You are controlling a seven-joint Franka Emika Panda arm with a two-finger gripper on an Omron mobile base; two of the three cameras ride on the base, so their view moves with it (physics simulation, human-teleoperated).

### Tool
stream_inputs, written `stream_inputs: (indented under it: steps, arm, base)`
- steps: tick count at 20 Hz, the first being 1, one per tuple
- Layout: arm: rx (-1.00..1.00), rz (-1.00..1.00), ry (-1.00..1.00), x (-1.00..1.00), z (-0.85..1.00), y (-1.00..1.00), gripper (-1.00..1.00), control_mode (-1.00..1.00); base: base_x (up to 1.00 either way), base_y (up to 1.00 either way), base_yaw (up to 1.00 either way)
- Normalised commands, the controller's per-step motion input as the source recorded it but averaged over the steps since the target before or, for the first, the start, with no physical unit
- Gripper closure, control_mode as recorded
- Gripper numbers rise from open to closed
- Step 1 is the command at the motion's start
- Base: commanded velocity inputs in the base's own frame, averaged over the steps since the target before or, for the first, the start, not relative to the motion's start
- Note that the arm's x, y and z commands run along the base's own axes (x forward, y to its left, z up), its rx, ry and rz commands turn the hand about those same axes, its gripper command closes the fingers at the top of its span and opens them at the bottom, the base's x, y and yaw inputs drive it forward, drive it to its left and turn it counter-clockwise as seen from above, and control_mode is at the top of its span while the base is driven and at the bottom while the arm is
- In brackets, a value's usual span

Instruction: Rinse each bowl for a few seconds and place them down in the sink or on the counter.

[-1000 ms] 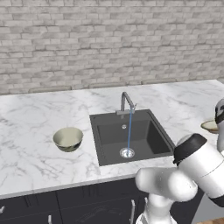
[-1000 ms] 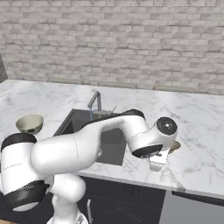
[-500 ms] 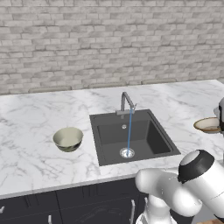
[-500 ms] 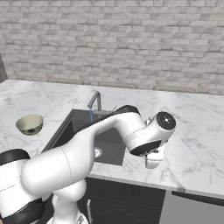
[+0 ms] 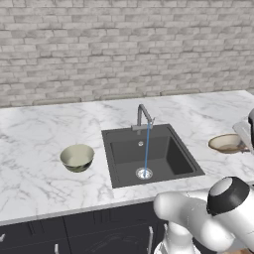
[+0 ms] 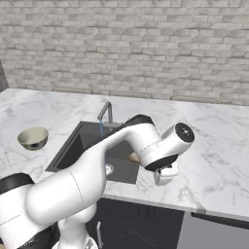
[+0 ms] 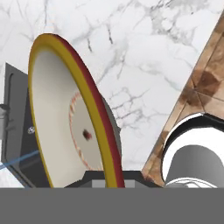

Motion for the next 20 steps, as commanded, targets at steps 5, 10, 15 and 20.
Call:
stream_inputs:
  steps: [5,10,15,20]
  arm:
    - [0.09,0.18,0.00,0.00,0.00,0.34,1.00,-1.00]
    - [0.08,0.17,0.00,0.08,0.00,0.36,1.00,-1.00]
    - [0.03,0.14,-0.01,0.09,0.00,0.33,1.00,-1.00]
    - [0.00,0.09,-0.01,0.10,-0.01,0.38,1.00,-1.00]
  base:
    - [0.00,0.00,0.00]
    - [0.00,0.00,0.00]
    - [0.00,0.00,0.00]
    - [0.00,0.00,0.00]
